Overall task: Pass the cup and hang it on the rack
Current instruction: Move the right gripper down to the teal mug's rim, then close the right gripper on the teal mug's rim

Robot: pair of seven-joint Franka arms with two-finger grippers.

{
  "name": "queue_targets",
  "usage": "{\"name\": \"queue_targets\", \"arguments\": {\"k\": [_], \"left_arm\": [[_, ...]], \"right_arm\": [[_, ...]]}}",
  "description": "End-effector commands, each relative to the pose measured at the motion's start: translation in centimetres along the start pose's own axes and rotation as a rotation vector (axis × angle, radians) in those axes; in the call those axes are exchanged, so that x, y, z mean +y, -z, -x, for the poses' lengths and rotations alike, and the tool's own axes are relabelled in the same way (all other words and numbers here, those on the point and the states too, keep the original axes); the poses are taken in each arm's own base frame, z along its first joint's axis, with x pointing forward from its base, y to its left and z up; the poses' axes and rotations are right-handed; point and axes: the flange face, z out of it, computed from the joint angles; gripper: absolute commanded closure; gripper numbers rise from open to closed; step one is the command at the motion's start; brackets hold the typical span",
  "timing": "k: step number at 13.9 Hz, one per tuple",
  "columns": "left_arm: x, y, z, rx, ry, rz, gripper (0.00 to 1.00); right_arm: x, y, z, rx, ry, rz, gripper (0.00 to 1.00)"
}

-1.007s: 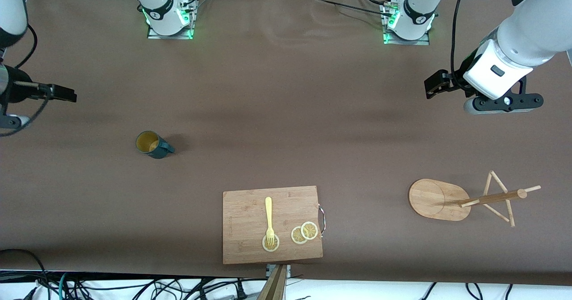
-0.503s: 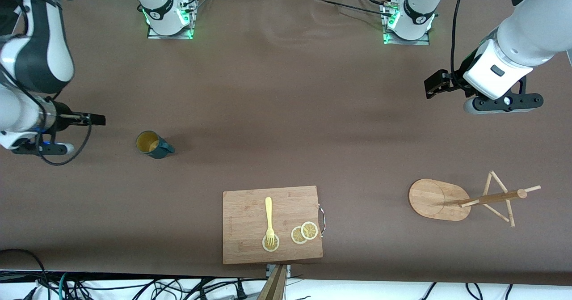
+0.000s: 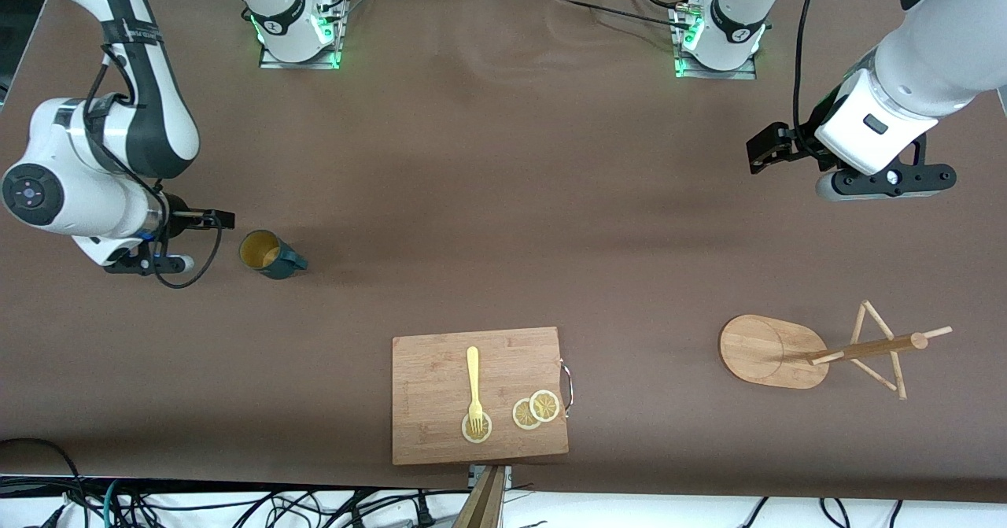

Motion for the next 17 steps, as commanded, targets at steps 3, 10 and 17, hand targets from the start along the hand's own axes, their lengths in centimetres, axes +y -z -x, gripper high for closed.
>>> {"name": "queue_targets", "arguments": {"k": [3,10,17], "left_arm": [[0.2,0.6,0.1,0.006,-0.005,0.004,0.0],[0.4,0.2,0.3,-0.009,-0.011,-0.003,0.0],[0.5,0.2,0.2,-0.004,-0.016,-0.005,0.0]], "right_arm": [[-0.2,-2.1,0.3,0.085,-0.008,-0.016,0.0],[-0.7,-5.4,-0.3,0.151,-0.017,-0.037,0.0],[-1.4,-7.0,-1.3,0.188,-0.017,-0.047,0.0]]}}
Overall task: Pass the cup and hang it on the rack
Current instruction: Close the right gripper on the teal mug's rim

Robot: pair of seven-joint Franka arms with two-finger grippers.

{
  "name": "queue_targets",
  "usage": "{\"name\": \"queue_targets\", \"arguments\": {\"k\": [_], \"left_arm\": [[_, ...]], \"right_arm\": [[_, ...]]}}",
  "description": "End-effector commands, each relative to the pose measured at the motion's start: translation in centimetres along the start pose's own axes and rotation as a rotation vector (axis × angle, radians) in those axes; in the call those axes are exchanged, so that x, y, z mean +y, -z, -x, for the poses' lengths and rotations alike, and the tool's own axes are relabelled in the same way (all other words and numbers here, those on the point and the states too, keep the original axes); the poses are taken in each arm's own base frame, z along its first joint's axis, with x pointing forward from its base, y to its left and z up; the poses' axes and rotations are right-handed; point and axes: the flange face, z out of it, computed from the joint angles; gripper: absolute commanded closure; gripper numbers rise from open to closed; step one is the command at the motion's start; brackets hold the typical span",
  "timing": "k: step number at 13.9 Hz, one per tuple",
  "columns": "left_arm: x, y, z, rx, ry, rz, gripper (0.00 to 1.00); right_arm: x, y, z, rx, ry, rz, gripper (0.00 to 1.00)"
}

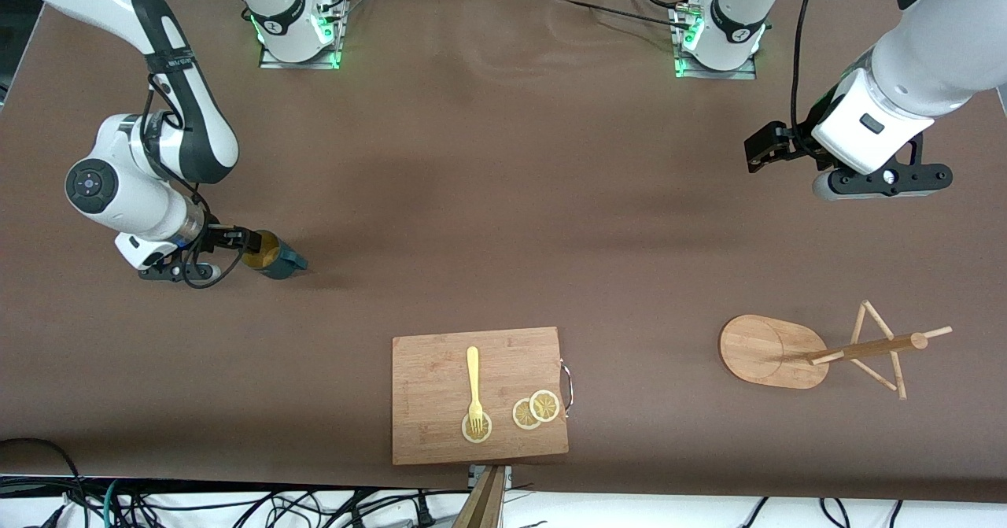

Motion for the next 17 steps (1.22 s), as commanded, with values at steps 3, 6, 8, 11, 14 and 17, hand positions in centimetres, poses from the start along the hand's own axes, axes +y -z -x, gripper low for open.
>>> {"name": "queue_targets", "arguments": {"k": [3,6,8,11,14,17], "left_arm": [[0.31,0.11,0.19,-0.008,-0.011,-0.005,0.0],[0.2,0.25,0.16,-0.005,-0.007,-0.005,0.0],[0.37,0.38,0.23,-0.002,-0.01,-0.004,0.0],[0.46,0.53,0.25,0.003,-0.012,-0.003,0.0],[0.65,-0.24,-0.12,-0.01,-0.011,-0.016,0.0],[0.6,-0.39,-0.18,0.003,-0.01,-0.07,0.0]], "right_arm": [[-0.4,-1.21,-0.09,0.016,-0.011,-0.015,0.0],[-0.49,-1.34,-0.13,0.015,-0.01,-0.015,0.04],[-0.49,-1.27,-0.18,0.016,-0.01,-0.015,0.35],[-0.49,-1.29,-0.16,0.015,-0.01,-0.015,0.55],[-0.49,-1.25,-0.18,0.013,-0.01,-0.015,0.75],[-0.57,-1.21,-0.2,0.012,-0.007,-0.015,1.0]]}}
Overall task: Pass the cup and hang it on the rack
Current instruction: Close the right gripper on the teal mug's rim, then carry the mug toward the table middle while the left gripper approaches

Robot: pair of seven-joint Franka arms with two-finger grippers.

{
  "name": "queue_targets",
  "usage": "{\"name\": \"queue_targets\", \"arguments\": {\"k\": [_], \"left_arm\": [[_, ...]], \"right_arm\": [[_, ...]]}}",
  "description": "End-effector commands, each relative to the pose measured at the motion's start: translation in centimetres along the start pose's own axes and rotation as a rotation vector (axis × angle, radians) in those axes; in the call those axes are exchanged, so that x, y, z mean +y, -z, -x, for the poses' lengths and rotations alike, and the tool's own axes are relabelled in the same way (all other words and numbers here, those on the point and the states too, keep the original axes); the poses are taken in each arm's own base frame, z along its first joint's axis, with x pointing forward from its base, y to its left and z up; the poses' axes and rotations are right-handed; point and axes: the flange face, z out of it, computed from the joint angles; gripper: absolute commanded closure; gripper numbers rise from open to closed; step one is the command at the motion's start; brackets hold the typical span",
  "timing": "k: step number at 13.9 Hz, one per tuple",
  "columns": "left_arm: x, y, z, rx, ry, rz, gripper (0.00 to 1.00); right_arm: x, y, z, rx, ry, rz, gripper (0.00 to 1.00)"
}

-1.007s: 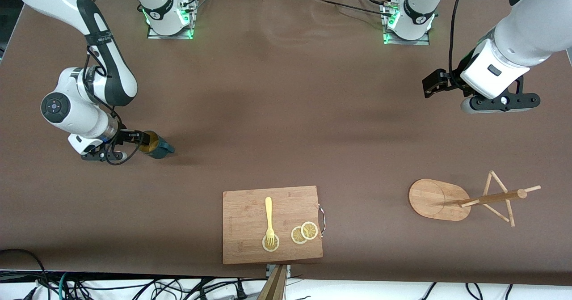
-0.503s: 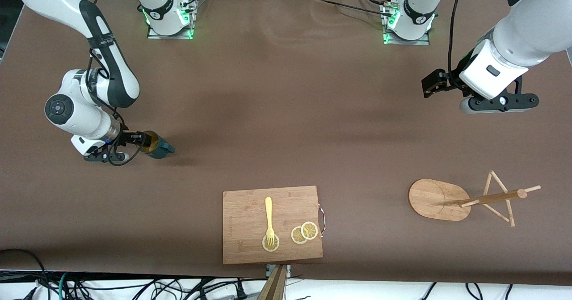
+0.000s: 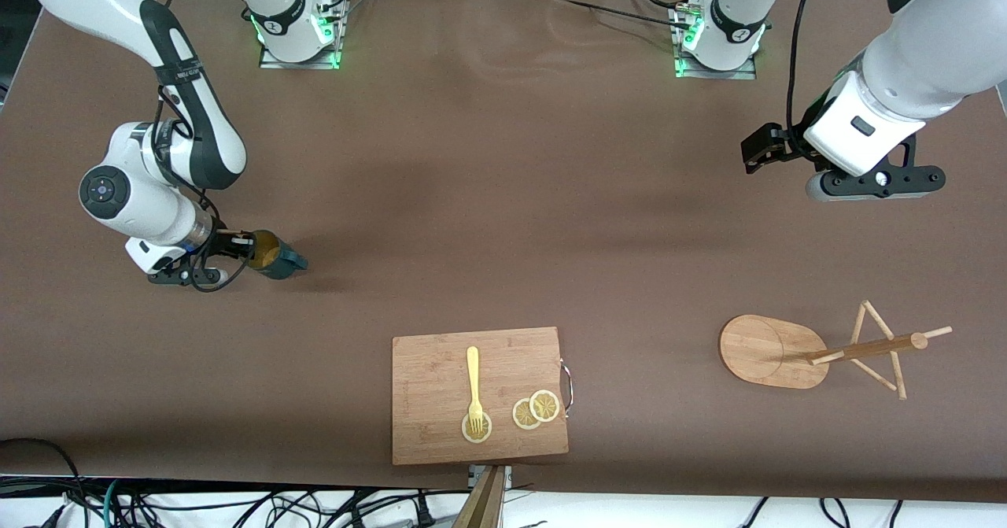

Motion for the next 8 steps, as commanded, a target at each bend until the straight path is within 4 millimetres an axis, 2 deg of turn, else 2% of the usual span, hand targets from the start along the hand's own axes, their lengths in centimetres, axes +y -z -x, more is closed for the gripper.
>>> {"name": "queue_targets", "arguments": {"k": [1,3,5,8], "left_arm": [[-0.1,-0.7,-0.3,-0.027,0.006,-0.045,0.0],[-0.3,-0.9,0.3,-0.038,0.008,-0.054,0.0],[-1.5,-2.5,0.7,-0.073,0.034,-0.065,0.0],[-3.4,-4.8,2.2,-0.068,0.072,-0.081,0.0]], "right_arm": [[-0.6,0.2,0.0,0.006,-0.003,-0.016,1.0],[-0.9,0.6,-0.2,0.014,0.003,-0.017,1.0],[-1.3,1.4,-0.7,0.031,0.017,-0.018,1.0],[-3.9,3.6,-1.7,0.032,0.058,-0.035,1.0]]}}
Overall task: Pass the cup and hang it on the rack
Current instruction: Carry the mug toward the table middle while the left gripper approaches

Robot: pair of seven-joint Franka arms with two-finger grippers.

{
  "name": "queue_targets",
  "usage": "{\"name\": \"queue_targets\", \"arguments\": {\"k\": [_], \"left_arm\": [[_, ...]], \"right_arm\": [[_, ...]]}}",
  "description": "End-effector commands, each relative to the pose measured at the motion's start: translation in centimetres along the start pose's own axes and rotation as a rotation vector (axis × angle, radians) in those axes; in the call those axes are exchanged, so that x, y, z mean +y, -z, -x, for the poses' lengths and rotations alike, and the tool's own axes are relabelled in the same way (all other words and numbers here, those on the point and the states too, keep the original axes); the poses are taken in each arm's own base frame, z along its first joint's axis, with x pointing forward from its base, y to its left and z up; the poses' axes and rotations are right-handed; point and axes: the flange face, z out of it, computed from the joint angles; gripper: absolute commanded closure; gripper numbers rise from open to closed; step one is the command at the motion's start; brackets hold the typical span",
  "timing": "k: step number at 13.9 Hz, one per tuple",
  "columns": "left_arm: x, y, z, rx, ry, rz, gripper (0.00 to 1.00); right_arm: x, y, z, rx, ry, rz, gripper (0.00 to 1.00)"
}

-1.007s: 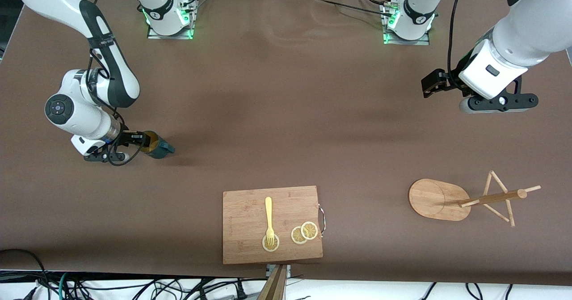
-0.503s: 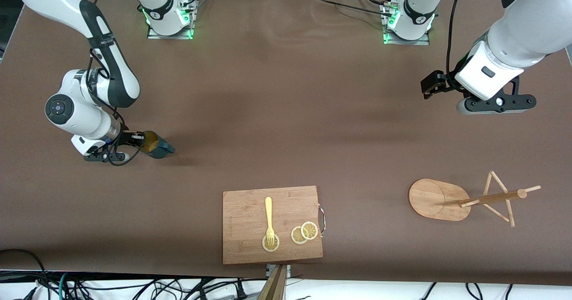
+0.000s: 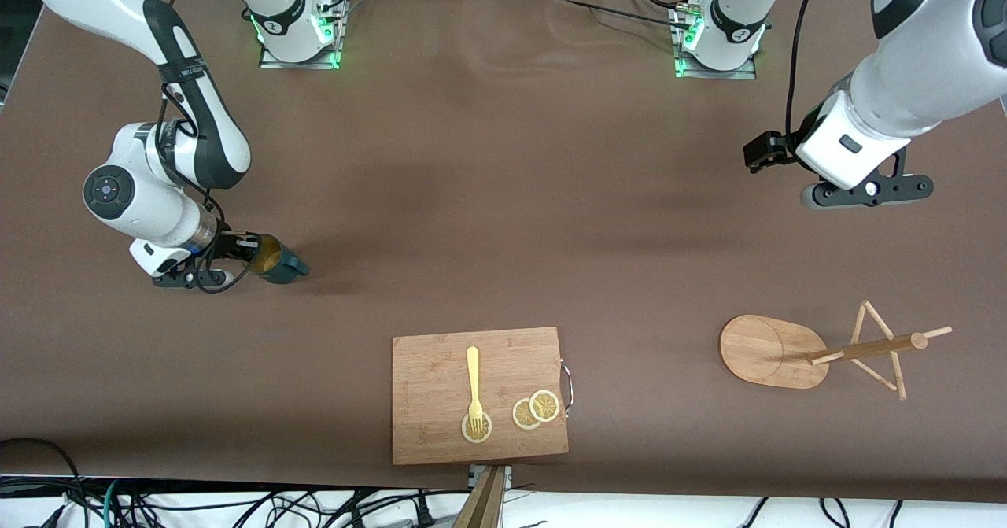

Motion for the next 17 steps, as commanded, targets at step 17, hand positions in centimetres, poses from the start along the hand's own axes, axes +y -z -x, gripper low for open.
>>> {"name": "queue_targets", "arguments": {"k": [17], "left_arm": [[-8.8,1.3,10.1,-0.011,0.089,-0.05,0.0]], "right_arm": [[-44.0,5.2,0.6,-0.012,-0.053,-0.109,1.0]]}}
